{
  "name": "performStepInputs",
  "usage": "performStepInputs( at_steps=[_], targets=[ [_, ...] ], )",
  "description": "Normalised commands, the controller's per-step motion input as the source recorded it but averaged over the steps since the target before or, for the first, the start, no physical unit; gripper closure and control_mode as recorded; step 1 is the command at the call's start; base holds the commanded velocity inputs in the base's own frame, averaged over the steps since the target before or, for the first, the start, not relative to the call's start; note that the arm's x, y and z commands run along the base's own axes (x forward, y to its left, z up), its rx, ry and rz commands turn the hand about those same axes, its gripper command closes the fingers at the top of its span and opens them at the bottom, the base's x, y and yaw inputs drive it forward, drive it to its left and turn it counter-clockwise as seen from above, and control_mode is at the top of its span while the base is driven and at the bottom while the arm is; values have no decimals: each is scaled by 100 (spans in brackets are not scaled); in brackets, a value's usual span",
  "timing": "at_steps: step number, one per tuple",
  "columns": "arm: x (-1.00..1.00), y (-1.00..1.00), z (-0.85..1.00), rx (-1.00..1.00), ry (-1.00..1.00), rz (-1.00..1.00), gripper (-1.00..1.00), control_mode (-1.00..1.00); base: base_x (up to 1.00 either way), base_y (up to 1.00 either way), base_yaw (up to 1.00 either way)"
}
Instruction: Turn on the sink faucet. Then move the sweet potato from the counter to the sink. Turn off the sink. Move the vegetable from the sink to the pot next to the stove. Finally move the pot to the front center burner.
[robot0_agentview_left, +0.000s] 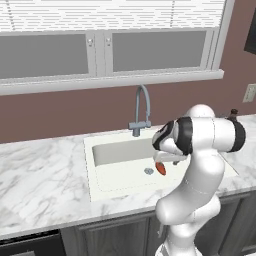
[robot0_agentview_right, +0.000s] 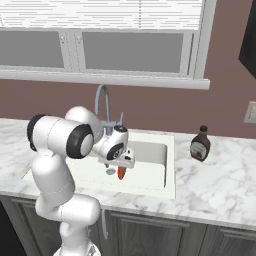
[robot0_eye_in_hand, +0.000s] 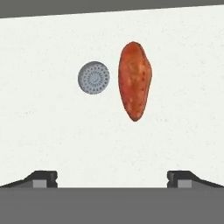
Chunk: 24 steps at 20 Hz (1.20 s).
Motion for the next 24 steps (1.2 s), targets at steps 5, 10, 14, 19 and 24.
performStepInputs(
  at_steps=[5, 10, 14, 19, 24],
  targets=[
    [31, 0, -35, -4, 0, 0, -100, -100, 0, 0, 0],
    [35, -3, -25, -3, 0, 0, -100, -100, 0, 0, 0],
    [30, -6, -21, -3, 0, 0, -100, -100, 0, 0, 0],
    [22, -4, -26, -3, 0, 0, -100, -100, 0, 0, 0],
    [24, 0, -30, -2, 0, 0, -100, -100, 0, 0, 0]
  ],
)
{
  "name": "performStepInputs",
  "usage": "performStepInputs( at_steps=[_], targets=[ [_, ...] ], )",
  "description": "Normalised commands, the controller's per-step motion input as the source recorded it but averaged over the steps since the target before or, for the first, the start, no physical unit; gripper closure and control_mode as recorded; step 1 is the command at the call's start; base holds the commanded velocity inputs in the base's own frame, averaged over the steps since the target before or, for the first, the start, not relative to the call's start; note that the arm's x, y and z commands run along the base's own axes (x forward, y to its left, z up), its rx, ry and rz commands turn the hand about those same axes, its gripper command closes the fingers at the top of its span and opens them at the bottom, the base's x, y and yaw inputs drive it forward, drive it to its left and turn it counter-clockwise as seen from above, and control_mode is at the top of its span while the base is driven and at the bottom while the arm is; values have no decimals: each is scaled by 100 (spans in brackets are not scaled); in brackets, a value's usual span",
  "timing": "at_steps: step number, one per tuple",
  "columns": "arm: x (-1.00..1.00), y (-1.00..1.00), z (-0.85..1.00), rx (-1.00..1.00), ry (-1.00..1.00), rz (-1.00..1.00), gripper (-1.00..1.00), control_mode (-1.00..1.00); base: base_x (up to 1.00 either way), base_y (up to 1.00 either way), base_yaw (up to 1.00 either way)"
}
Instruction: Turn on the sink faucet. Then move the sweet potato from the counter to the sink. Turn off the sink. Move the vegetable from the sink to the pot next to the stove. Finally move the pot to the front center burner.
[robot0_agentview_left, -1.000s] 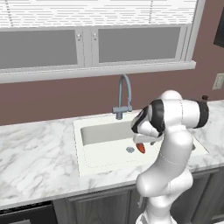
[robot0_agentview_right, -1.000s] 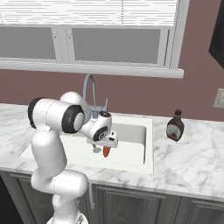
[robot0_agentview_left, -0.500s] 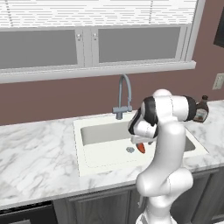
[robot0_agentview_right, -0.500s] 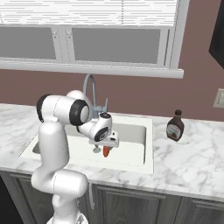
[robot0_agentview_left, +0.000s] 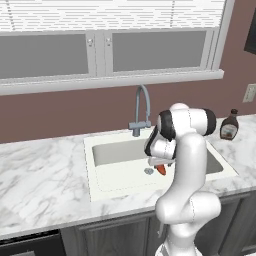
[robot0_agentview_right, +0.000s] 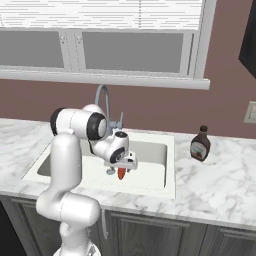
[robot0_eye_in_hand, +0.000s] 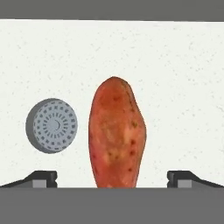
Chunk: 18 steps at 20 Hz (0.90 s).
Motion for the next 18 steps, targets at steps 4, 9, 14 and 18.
performStepInputs(
  at_steps=[4, 9, 14, 18],
  targets=[
    [19, 0, -20, 0, 0, 0, -100, -100, 0, 0, 0],
    [16, 0, -21, 0, 0, 0, -100, -100, 0, 0, 0],
    [11, 0, -28, 0, 0, 0, 100, -100, 0, 0, 0],
    [3, 0, -24, 0, 2, 0, 100, -100, 0, 0, 0]
  ],
)
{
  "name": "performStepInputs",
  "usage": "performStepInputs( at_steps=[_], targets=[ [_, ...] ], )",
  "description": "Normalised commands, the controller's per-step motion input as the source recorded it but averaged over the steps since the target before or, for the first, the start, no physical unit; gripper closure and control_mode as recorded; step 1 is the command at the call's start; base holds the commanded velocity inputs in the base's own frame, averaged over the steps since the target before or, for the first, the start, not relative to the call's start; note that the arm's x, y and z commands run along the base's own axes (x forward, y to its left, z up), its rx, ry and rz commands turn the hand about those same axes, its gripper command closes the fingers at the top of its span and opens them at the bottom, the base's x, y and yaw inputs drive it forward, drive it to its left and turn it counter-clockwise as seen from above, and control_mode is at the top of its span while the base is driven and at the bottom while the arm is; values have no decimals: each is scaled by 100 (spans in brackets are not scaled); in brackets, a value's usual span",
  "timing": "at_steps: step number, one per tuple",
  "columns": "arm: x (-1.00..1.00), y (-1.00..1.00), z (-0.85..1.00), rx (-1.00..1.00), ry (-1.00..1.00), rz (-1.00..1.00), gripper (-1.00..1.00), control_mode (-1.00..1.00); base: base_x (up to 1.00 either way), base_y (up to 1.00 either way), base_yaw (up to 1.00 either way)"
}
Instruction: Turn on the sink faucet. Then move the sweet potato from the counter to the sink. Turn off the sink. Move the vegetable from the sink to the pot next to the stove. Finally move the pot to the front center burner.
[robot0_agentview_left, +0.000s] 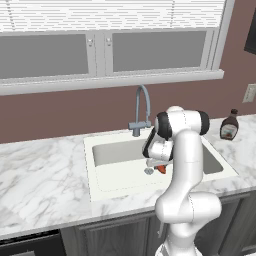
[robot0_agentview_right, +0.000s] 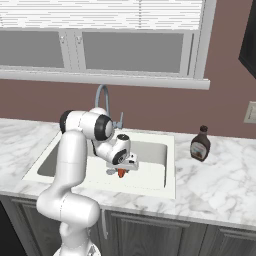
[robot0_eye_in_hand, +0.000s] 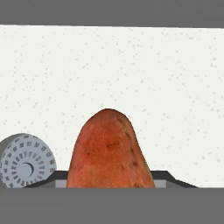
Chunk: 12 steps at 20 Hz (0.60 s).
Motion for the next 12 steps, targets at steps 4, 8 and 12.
performStepInputs(
  at_steps=[4, 8, 12],
  targets=[
    [0, 0, -8, 0, 1, 0, 100, -100, 0, 0, 0],
    [-30, -9, 41, 2, 3, 0, 100, -100, 0, 0, 0],
    [-42, -1, 78, 0, 5, 0, 100, -100, 0, 0, 0]
  ],
)
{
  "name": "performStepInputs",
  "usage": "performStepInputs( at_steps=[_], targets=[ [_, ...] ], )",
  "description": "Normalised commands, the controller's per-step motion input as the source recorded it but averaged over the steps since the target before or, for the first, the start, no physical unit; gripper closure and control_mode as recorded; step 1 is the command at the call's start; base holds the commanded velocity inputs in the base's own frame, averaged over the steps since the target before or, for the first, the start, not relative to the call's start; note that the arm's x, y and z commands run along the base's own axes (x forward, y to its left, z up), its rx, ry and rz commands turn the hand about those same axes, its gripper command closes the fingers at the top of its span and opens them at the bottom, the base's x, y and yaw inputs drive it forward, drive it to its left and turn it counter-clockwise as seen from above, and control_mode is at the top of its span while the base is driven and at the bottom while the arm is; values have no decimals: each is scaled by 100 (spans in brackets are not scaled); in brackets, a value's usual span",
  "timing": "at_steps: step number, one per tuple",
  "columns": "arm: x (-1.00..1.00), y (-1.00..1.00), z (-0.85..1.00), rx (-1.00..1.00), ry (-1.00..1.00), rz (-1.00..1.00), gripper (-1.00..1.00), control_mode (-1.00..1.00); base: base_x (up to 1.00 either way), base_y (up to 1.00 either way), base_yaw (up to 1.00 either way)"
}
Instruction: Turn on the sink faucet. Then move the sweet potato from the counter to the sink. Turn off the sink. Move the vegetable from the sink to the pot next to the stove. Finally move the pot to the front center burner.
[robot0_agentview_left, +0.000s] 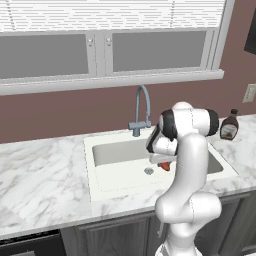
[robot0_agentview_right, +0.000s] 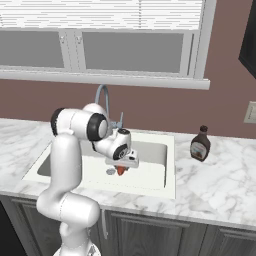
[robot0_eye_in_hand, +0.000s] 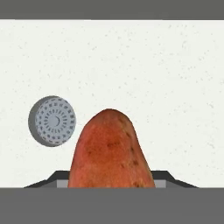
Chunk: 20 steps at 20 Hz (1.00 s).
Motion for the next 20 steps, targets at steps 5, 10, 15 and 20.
performStepInputs(
  at_steps=[5, 10, 15, 20],
  targets=[
    [-39, 0, 76, 0, 4, 0, 100, -100, 0, 0, 0],
    [-36, -5, 90, 0, 7, 0, 100, -100, 0, 0, 0],
    [-37, -7, 86, 0, 10, -1, 100, -100, 0, 0, 0],
    [-34, -9, 81, 0, 12, 0, 100, -100, 0, 0, 0]
  ],
)
